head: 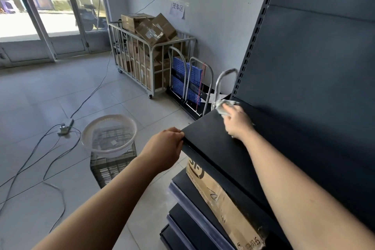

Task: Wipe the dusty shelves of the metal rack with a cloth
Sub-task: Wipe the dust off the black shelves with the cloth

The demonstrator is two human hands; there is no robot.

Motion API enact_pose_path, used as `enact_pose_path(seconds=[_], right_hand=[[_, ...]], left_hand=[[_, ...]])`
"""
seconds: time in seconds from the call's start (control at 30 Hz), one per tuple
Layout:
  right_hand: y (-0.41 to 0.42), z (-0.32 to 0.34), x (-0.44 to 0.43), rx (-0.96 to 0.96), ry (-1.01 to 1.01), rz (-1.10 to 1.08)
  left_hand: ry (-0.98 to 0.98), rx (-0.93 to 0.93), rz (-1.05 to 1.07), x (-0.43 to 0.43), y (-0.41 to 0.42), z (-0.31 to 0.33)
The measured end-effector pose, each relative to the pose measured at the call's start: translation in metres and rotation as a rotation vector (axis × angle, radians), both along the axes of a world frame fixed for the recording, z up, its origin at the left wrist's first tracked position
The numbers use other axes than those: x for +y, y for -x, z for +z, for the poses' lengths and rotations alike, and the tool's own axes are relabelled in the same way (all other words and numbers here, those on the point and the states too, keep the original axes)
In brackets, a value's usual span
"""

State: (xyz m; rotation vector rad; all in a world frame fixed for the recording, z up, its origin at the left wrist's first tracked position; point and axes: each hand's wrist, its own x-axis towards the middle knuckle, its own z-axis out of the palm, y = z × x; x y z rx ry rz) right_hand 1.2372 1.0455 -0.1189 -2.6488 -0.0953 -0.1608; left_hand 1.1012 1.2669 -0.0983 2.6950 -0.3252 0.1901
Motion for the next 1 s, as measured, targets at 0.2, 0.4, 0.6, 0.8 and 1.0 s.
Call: enact_pose_path(seconds=[0.2, 0.4, 0.6, 0.8, 1.0], right_hand=[[0.052, 0.011, 0.040, 0.060, -0.092, 0.129], [0.110, 0.022, 0.071, 0.127, -0.265, 0.163], [0.164, 0.030, 0.068, 0.100, -0.358, 0.031], [0.216, 0.028, 0.022, 0.056, -0.412, -0.227], [0.268, 0.032, -0.040, -0.025, -0.409, -0.582]], left_hand=[[0.065, 0.066, -0.058, 0.014, -0.001, 0.001], [0.068, 0.131, -0.088, 0.023, -0.008, 0.003], [0.049, 0.166, -0.132, 0.026, -0.007, 0.003], [0.008, 0.184, -0.155, 0.023, 0.000, 0.002], [-0.011, 0.142, -0.231, 0.014, 0.008, 0.004]])
